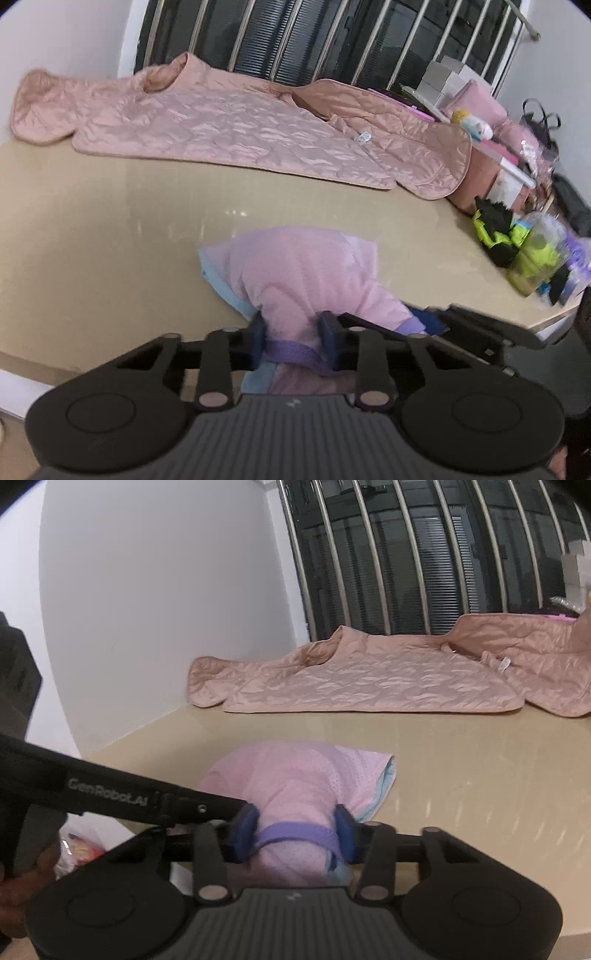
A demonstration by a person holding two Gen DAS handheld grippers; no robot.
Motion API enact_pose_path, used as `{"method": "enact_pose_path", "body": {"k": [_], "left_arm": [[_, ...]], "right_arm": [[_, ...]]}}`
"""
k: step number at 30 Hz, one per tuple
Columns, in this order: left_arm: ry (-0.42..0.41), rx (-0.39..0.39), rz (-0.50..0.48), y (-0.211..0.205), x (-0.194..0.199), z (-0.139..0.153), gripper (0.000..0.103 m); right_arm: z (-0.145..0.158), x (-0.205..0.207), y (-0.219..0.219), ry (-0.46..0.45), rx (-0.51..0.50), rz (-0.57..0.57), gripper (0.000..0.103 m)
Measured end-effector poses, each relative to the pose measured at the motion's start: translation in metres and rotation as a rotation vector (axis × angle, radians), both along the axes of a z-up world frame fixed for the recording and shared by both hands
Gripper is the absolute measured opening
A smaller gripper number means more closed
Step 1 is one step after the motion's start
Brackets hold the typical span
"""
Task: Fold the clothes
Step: 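Lift the folded garment with both grippers and carry it onto the pink quilted jacket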
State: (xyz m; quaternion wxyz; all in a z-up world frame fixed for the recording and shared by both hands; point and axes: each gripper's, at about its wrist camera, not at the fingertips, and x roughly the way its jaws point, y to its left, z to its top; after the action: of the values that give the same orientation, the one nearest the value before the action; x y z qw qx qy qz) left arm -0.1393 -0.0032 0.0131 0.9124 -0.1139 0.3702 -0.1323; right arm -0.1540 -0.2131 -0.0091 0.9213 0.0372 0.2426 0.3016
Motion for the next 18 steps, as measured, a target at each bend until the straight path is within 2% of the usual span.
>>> {"method": "enact_pose_path", "body": {"k": [2,9,11,14,18], "left_arm": [[-0.003,-0.027,0.008,0.002,-0.001,-0.001,0.02],[-0.061,-0.015,0.007,-0.002,-0.001,0.011,0.016],[-0.087,-0.009,0.009,-0.004,-0.001,0.017,0.013],[-0.179,0.026,-0.019,-0.015,0.002,0.034,0.013],[-0.258,0.014,-0.047,-0.023,0.023,0.059,0.013]], "right_arm": [[0.0,-0.002,0.0,0.01,0.022,-0.005,0.029],[0.005,-0.007,0.0,-0.017,0.05,-0.008,0.02],[0.011,-0.009,0.001,-0.047,0.044,-0.006,0.02],[0.025,-0.008,0.001,-0.108,0.023,-0.013,0.02],[0.053,0.004,-0.001,-0.219,-0.026,-0.032,0.019]]}}
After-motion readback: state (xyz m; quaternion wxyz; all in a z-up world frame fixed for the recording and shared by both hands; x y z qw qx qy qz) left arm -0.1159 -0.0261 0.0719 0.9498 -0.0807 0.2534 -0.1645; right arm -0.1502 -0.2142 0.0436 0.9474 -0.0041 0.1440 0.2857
